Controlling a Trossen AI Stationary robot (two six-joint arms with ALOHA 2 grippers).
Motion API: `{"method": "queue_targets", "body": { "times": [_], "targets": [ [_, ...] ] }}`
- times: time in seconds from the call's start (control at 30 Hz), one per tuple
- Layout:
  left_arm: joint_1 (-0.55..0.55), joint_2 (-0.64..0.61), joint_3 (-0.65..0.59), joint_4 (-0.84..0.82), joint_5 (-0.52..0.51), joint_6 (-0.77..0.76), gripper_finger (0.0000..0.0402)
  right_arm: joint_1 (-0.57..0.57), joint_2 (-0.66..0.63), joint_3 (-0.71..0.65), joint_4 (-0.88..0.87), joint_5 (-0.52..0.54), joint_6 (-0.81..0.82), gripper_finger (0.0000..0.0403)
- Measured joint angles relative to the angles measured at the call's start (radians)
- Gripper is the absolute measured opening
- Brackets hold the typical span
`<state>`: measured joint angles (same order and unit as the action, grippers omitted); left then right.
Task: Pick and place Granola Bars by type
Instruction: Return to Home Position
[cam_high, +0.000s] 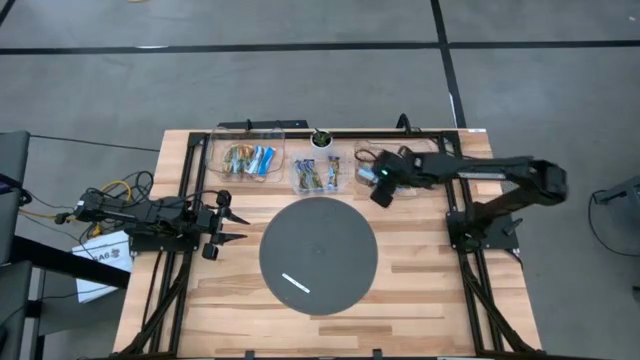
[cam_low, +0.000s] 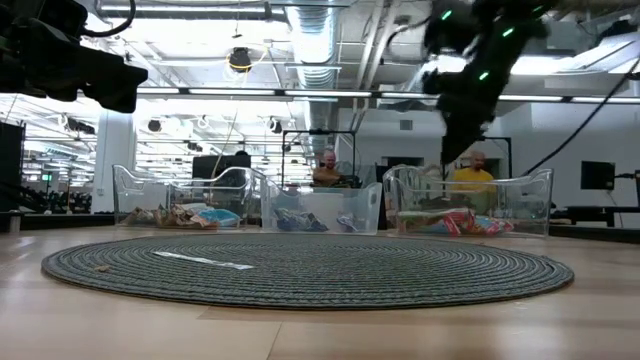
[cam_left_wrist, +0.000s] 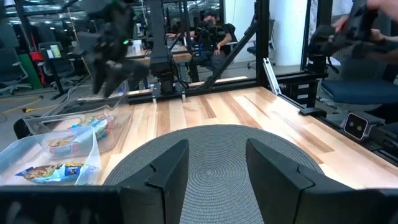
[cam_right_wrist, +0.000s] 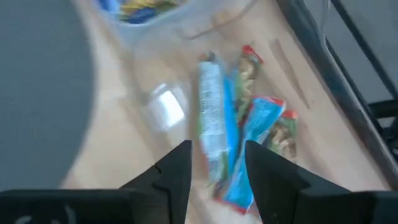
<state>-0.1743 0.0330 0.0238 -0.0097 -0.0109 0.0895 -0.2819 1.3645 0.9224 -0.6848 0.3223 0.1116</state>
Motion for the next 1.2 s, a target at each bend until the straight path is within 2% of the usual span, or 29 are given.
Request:
{"method": "queue_targets", "body": {
  "times": [0.1,0.3,0.37,0.47,0.57,0.7,0.8,1.0,1.2],
  "targets": [
    [0.0,0.0,0.0,0.0,0.0,0.0,0.0154,0.063,-0.123,-0.058,0.008,-0.007,0.065,0.0141],
    [0.0,0.0,0.0,0.0,0.0,0.0,0.0154,0.196,-0.4,-0.174,0.02,-0.002,0.432,0.0135],
    [0.0,0.0,0.0,0.0,0.0,0.0,0.0154,0.238,-0.499,-0.232,0.033,-0.001,0.476,0.0133],
    [0.0,0.0,0.0,0.0,0.0,0.0,0.0154,0.3,-0.637,-0.347,0.116,-0.006,0.355,0.0133],
    [0.0,0.0,0.0,0.0,0.0,0.0,0.0154,0.343,-0.753,-0.471,0.293,-0.054,0.246,0.0135],
    [0.0,0.0,0.0,0.0,0.0,0.0,0.0154,0.378,-0.846,-0.617,0.56,-0.27,0.066,0.0137],
    [0.0,0.0,0.0,0.0,0.0,0.0,0.0154,0.398,-0.877,-0.686,0.689,-0.399,-0.025,0.0135],
    [0.0,0.0,0.0,0.0,0.0,0.0,0.0154,0.427,-0.96,-0.762,0.77,-0.535,-0.157,0.0133],
    [0.0,0.0,0.0,0.0,0.0,0.0,0.0154,0.427,-1.098,-0.832,0.768,-0.569,-0.183,0.0135]
  ]
}}
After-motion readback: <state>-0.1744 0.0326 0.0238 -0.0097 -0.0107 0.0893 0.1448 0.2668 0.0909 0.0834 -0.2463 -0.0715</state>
